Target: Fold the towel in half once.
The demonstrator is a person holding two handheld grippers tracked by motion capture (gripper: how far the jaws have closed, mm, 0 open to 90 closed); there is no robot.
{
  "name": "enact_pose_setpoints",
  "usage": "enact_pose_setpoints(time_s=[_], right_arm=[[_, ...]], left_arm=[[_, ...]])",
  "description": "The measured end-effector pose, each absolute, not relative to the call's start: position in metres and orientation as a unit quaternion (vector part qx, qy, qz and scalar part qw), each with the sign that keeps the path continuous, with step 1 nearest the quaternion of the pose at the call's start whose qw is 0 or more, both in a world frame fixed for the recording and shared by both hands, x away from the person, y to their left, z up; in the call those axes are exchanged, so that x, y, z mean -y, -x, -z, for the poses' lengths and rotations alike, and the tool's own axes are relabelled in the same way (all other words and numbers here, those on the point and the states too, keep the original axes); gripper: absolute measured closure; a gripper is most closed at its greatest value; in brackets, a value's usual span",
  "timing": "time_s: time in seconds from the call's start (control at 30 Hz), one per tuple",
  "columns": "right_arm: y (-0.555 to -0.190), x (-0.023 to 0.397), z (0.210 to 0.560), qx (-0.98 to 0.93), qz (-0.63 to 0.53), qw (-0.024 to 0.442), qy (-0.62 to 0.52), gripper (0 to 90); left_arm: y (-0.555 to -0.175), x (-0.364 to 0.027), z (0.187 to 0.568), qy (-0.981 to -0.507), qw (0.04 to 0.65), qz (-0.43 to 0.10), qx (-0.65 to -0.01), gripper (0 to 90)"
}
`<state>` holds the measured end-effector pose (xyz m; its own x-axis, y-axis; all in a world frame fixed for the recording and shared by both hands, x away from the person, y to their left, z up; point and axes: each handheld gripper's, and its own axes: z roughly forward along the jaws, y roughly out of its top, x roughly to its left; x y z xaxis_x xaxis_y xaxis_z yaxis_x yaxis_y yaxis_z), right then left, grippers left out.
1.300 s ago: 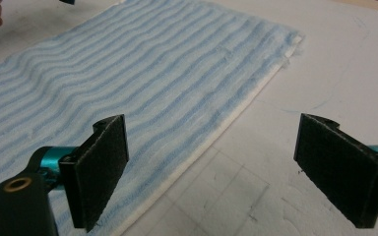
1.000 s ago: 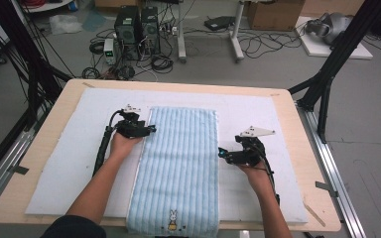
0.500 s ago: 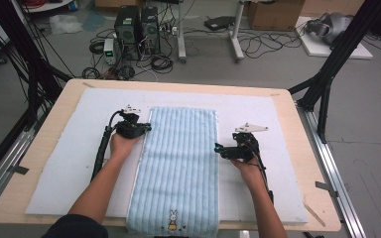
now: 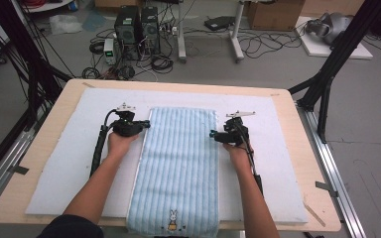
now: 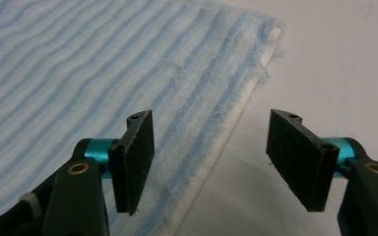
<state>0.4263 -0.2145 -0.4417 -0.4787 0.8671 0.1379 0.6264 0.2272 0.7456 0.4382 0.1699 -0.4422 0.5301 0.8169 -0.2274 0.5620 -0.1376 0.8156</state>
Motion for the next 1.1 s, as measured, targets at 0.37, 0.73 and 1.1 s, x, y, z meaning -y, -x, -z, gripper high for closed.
enact_pose_setpoints(time_s=[0.37,0.73,1.1], right_arm=[[-0.439,0.203,0.445,-0.787,-0.360,0.178,-0.469,84.0],[-0.446,0.200,0.432,-0.761,-0.399,0.217,-0.464,86.6],[-0.412,0.203,0.427,-0.763,-0.444,0.175,-0.435,86.6]], left_arm=[[-0.438,-0.172,0.441,-0.731,0.477,-0.128,-0.471,88.7],[-0.441,-0.181,0.438,-0.693,0.513,-0.130,-0.490,88.9],[-0.406,-0.191,0.429,-0.715,0.526,-0.127,-0.442,88.8]])
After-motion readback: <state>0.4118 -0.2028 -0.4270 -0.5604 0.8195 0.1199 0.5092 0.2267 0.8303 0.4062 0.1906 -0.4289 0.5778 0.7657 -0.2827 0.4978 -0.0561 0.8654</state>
